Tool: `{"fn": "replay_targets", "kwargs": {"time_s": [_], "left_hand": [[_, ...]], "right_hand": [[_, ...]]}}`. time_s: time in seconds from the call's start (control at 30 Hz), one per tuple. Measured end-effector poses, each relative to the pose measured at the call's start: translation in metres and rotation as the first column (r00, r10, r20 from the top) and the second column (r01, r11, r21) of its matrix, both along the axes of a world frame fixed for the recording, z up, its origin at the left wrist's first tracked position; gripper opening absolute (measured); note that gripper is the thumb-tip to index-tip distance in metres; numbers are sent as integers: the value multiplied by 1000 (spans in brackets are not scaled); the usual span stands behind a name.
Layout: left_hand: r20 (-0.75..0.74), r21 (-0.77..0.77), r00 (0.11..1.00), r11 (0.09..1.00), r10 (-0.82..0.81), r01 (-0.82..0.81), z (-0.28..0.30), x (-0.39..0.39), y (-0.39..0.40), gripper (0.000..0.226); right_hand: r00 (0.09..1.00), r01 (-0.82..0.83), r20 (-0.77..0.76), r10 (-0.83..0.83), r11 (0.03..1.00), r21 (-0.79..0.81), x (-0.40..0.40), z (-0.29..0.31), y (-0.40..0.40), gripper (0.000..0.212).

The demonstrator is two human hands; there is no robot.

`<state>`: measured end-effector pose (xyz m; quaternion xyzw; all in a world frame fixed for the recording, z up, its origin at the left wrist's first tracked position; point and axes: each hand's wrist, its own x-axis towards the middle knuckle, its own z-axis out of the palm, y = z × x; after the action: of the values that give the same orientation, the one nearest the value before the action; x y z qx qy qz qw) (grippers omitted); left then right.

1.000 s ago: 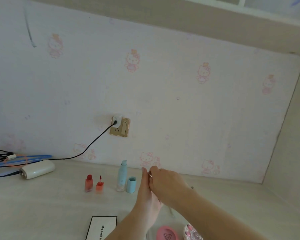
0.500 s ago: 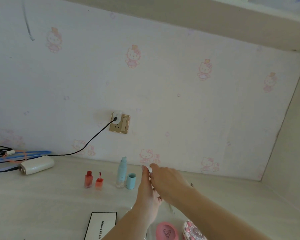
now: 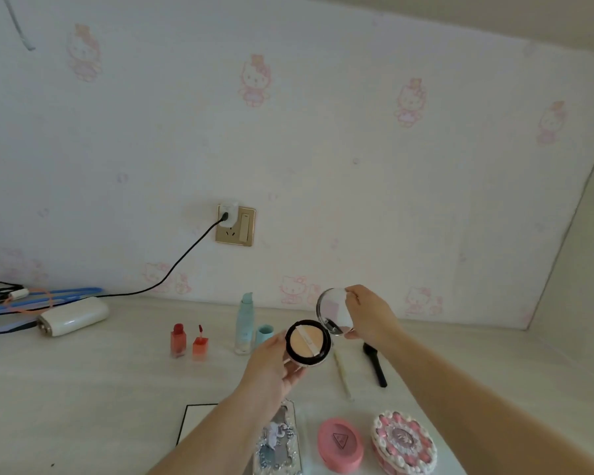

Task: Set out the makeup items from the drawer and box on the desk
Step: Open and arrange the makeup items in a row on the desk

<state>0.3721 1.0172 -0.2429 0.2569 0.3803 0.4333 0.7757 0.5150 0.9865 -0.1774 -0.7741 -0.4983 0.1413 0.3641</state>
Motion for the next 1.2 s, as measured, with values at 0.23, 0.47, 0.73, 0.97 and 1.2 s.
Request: {"fn": "replay_targets", "kwargs": {"time_s": [0.23, 0.47, 0.73, 0.97, 1.2], "left_hand": [[-181, 76, 974, 985, -137, 152, -18, -6, 10, 14], [-382, 132, 885, 932, -267, 338, -35, -1, 37, 12], [-483, 159, 822, 893, -302, 421, -35, -6, 49, 11], [-591, 218, 778, 887, -212, 407, -34, -4, 49, 8], [-574, 251, 797, 885, -190, 392, -36, -2, 47, 13]], "right_hand": [[981, 2, -195, -3, 1000, -6, 12, -30, 25, 37], [975, -7, -222, -8, 998, -65, 30, -57, 54, 36], [980, -4, -197, -13, 996, -84, 35, -80, 85, 30], [990, -36, -139, 23, 995, -91, 37, -88, 104, 21], [995, -64, -87, 54, 992, -113, 36, -90, 110, 29]]}}
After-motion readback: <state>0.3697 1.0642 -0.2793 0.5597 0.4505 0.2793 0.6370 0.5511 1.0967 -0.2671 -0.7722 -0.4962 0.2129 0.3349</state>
